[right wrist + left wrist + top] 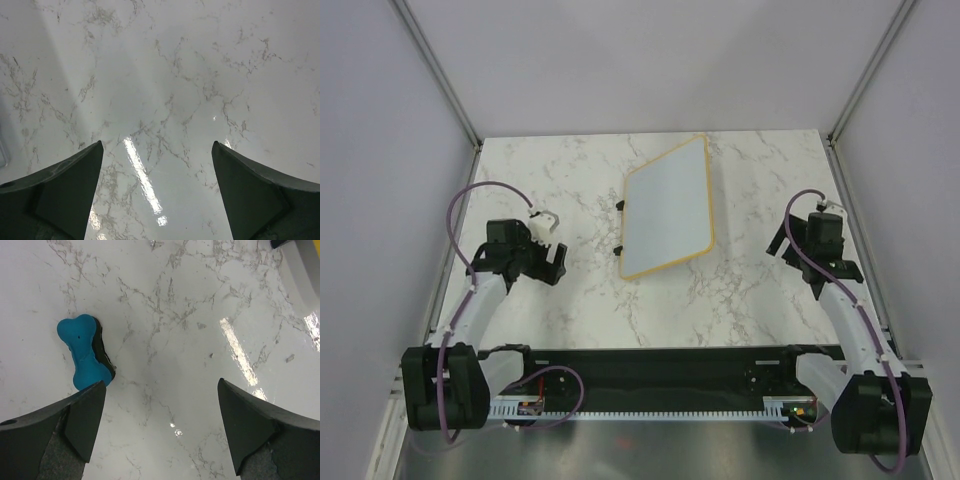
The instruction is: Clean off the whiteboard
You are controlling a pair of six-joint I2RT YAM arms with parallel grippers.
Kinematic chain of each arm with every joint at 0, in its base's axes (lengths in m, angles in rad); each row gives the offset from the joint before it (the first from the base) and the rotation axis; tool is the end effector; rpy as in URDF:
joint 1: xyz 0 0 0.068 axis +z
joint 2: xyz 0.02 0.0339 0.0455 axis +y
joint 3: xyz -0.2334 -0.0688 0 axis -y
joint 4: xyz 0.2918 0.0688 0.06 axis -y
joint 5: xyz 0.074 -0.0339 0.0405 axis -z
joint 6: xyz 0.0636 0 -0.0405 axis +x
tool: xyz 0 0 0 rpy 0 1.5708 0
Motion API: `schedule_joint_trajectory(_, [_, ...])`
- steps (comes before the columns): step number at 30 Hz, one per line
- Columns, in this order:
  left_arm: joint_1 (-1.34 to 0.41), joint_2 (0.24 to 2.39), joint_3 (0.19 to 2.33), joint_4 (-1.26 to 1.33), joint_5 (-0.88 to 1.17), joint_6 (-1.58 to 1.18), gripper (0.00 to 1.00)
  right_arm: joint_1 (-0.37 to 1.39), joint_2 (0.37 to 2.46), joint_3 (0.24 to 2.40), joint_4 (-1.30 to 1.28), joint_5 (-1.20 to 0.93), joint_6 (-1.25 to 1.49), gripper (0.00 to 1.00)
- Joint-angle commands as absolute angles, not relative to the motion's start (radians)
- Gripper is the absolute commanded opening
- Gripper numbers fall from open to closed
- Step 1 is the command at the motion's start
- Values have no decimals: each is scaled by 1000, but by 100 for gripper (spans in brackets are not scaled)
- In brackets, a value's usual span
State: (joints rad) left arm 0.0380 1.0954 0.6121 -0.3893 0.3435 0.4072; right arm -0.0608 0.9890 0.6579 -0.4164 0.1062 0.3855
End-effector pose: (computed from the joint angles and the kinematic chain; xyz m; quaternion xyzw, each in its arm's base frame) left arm 0.2861 -0.0106 0.1360 0.2274 0.8994 -0.0822 0.3642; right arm 0.2869 -0.0242 0.1771 0.2232 0.8878 0.0166 0.4022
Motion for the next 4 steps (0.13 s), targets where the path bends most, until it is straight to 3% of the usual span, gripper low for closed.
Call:
schedule_joint_trajectory(1, [38,1080,607,-362,350,433,99,-63,936,620,-338,120,416,98])
schedule_joint_trajectory(4, [38,1083,607,-362,350,433,99,-63,899,603,-302,120,420,98])
